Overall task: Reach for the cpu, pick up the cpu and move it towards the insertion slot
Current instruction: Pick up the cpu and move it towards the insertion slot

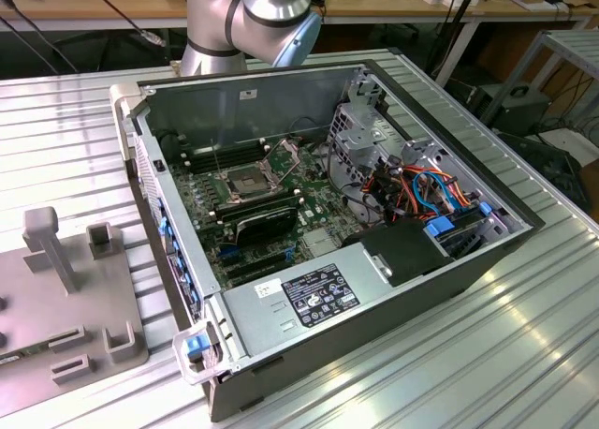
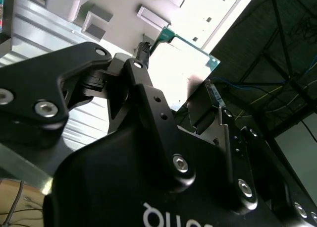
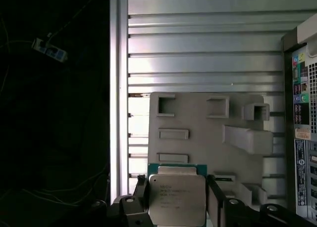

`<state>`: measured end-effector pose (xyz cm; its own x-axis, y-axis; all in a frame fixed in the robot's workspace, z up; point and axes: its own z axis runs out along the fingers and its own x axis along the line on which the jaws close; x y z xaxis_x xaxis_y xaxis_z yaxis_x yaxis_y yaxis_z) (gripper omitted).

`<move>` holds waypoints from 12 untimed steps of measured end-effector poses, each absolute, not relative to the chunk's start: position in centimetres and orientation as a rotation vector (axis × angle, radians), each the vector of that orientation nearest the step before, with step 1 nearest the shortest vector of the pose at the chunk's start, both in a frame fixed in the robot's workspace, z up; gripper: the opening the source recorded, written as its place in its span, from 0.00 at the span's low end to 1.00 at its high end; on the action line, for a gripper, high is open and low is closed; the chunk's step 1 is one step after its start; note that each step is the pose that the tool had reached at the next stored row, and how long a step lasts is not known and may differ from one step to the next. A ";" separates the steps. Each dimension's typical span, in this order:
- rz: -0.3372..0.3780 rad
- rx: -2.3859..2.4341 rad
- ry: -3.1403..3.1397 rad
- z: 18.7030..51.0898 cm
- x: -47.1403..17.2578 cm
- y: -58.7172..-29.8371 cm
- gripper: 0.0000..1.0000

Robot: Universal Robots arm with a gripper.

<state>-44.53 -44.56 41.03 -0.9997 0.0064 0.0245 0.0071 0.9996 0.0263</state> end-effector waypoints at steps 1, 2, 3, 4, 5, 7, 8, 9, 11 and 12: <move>-0.041 -0.011 -3.117 41.3 -44.5 -44.6 0.55; -0.040 -0.011 -3.117 41.5 -44.5 -44.6 0.55; -0.040 -0.011 -3.117 41.7 -44.5 -44.6 0.55; -0.041 -0.011 -3.117 41.7 -44.5 -44.6 0.55; -0.041 -0.011 -3.117 41.7 -44.5 -44.6 0.55; -0.040 -0.011 -3.117 41.7 -44.5 -44.6 0.55; -0.040 -0.010 -3.117 41.7 -44.3 -44.6 0.55; -0.040 -0.011 -3.117 41.7 -44.2 -44.6 0.55; -0.040 -0.011 -3.117 41.7 -44.0 -44.6 0.55; -0.040 -0.011 -3.117 41.7 -43.9 -44.6 0.55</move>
